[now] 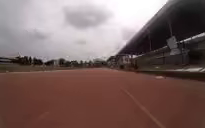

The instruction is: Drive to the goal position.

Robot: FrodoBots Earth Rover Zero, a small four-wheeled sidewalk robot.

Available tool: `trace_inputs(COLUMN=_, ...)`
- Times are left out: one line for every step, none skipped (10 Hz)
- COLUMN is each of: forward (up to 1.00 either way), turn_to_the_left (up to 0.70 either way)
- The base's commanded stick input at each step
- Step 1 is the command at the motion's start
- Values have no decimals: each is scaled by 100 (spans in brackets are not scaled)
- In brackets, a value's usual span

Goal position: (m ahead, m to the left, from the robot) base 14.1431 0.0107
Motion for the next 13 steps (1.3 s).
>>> trace_inputs(forward=70, turn_to_the_left=0)
trace_inputs(forward=70, turn_to_the_left=0)
trace_inputs(forward=70, turn_to_the_left=0)
trace_inputs(forward=70, turn_to_the_left=0)
trace_inputs(forward=70, turn_to_the_left=0)
trace_inputs(forward=70, turn_to_the_left=0)
trace_inputs(forward=70, turn_to_the_left=0)
trace_inputs(forward=70, turn_to_the_left=0)
trace_inputs(forward=70, turn_to_the_left=0)
trace_inputs(forward=70, turn_to_the_left=0)
trace_inputs(forward=70, turn_to_the_left=0)
trace_inputs(forward=70, turn_to_the_left=0)
trace_inputs(forward=70, turn_to_the_left=0)
